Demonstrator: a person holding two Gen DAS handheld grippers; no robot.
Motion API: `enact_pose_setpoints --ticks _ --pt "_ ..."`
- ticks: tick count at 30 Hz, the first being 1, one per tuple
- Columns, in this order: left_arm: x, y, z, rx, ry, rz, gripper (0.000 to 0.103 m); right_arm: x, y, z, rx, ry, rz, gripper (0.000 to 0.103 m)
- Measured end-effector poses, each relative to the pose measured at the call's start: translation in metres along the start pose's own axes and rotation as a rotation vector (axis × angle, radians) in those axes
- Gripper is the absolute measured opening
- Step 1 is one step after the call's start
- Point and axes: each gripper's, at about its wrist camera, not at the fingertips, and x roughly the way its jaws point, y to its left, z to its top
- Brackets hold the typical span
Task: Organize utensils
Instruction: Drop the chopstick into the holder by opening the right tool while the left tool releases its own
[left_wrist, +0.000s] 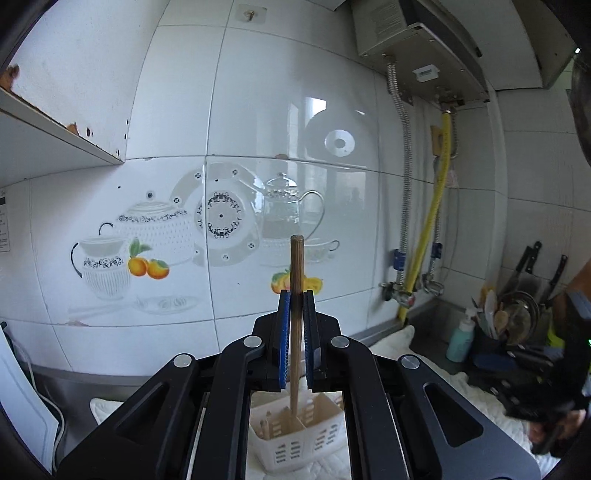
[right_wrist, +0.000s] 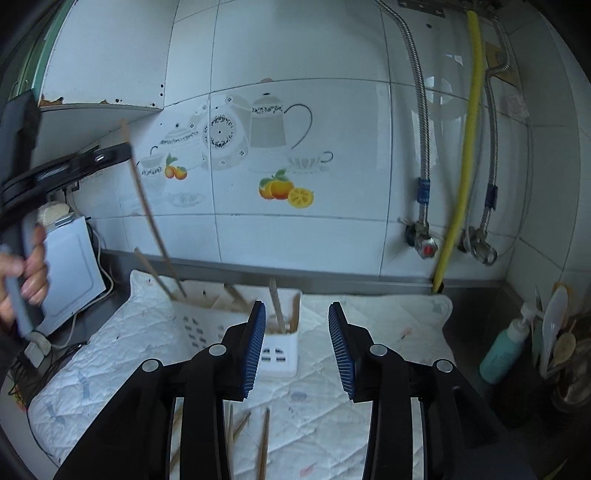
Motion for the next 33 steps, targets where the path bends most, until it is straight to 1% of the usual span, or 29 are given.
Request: enact_pose_setpoints --ticks 5,9,11,14,15,20,21,22,24,26,27,28,29,30,31,32,33 --pt "0.031 0.01 -0.011 -0.024 0.044 0.03 0.005 -0.009 0.002 -0.036 0.014 0.04 0.015 0.035" --pt "0.043 0.019 -0.027 -0.054 0.077 0.022 0.005 -0.011 0.008 -0.061 0.018 0.068 0.024 0.035" --pt "0.047 0.021 -0.035 -0.063 0.095 0.023 0.006 -0.012 0.01 -0.071 0.03 0.081 0.038 0.035" --pt "0.05 0.024 -0.043 -0.073 0.121 0.008 0.006 -0.012 0.017 -0.088 0.04 0.106 0.044 0.035" --pt "0.05 0.025 -0.045 -0.077 0.127 -0.007 0.006 -0.012 0.018 -0.093 0.043 0.115 0.045 0.035" --pt "0.041 0.023 -0.05 -0.075 0.132 -0.005 0.01 -0.013 0.025 -0.11 0.055 0.152 0.049 0.035" --pt "0.037 0.022 -0.05 -0.073 0.128 -0.011 0.017 -0.014 0.027 -0.114 0.051 0.156 0.043 0.035" --pt "0.032 0.021 -0.05 -0.068 0.123 -0.01 0.033 -0.015 0.029 -0.117 0.047 0.161 0.036 0.036" --pt "0.018 0.018 -0.05 -0.062 0.101 0.007 0.052 -0.016 0.032 -0.125 0.051 0.183 0.044 0.036" --pt "0.002 0.015 -0.051 -0.057 0.091 0.002 0.052 -0.018 0.033 -0.134 0.051 0.199 0.039 0.036" --pt "-0.006 0.014 -0.051 -0.055 0.09 0.001 0.056 -0.019 0.034 -0.138 0.052 0.208 0.037 0.036" --pt "-0.014 0.013 -0.053 -0.054 0.086 0.0 0.065 -0.021 0.034 -0.144 0.061 0.217 0.035 0.036" --pt "-0.024 0.012 -0.055 -0.054 0.076 0.003 0.07 -0.022 0.034 -0.148 0.071 0.225 0.036 0.036" --pt "-0.033 0.01 -0.058 -0.049 0.071 0.008 0.077 -0.023 0.033 -0.153 0.081 0.235 0.036 0.036" --pt "-0.041 0.009 -0.06 -0.046 0.071 0.016 0.082 -0.024 0.034 -0.159 0.089 0.247 0.035 0.036" --pt "-0.051 0.006 -0.065 -0.046 0.074 0.019 0.085 -0.025 0.034 -0.164 0.091 0.257 0.03 0.036" --pt "-0.059 0.005 -0.07 -0.043 0.076 0.021 0.091 -0.024 0.034 -0.169 0.092 0.267 0.027 0.036"
